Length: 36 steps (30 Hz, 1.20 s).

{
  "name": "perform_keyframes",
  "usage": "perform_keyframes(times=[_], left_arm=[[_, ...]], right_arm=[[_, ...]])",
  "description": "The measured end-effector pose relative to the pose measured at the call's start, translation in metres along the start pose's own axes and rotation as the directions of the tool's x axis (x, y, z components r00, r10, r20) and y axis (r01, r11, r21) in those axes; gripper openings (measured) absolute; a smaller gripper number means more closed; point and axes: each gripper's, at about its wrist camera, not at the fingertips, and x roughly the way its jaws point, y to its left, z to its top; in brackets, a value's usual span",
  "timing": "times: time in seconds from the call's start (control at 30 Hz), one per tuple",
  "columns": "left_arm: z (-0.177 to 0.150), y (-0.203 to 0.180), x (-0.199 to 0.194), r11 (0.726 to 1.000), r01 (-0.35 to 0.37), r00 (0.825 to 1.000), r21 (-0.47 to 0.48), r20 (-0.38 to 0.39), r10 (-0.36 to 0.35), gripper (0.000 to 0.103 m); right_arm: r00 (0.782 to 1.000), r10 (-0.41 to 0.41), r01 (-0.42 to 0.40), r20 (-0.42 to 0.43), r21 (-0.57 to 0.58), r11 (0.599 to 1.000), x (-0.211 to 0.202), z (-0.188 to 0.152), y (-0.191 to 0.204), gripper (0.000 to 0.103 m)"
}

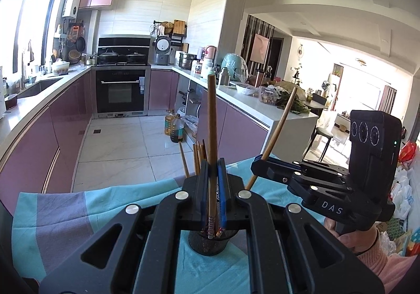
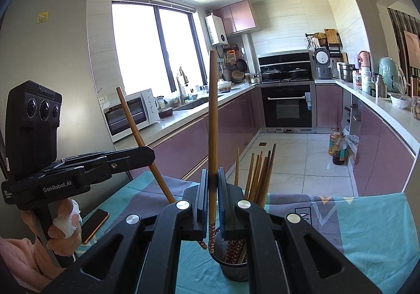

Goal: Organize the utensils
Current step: 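Lower both chopsticks into the mesh cup and open both tools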

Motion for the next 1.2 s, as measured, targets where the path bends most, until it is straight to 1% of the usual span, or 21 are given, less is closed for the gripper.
perform_keyframes(times=[0.33, 0.63, 0.9, 1.2], left_arm=[[-0.005, 0.002, -0.013, 1.0, 0.017, 1.0, 0.003, 0.014, -0.017, 0.007], [-0.004, 0.002, -0.01, 1.0, 0.014, 1.0, 0.005, -0.01, -0.014, 0.007], [-0.011, -0.002, -0.014, 1.0, 0.012, 0.999, 0.01, -0.034, -0.011, 0.007], [-0.008, 0.006, -0.009, 1.0, 0.009, 0.998, 0.013, -0.065, -0.008, 0.007]], right_arm=[[1.0, -0.018, 0.018, -0.01, 0.011, 1.0, 0.005, -0.001, -0.004, 0.006], [0.999, -0.031, 0.031, -0.023, 0.019, 0.999, 0.009, -0.001, -0.006, 0.006], [0.999, -0.037, 0.038, -0.036, 0.024, 0.999, 0.016, 0.0, -0.009, 0.006], [0.998, -0.039, 0.041, -0.052, 0.03, 0.999, 0.021, -0.003, -0.014, 0.006]])
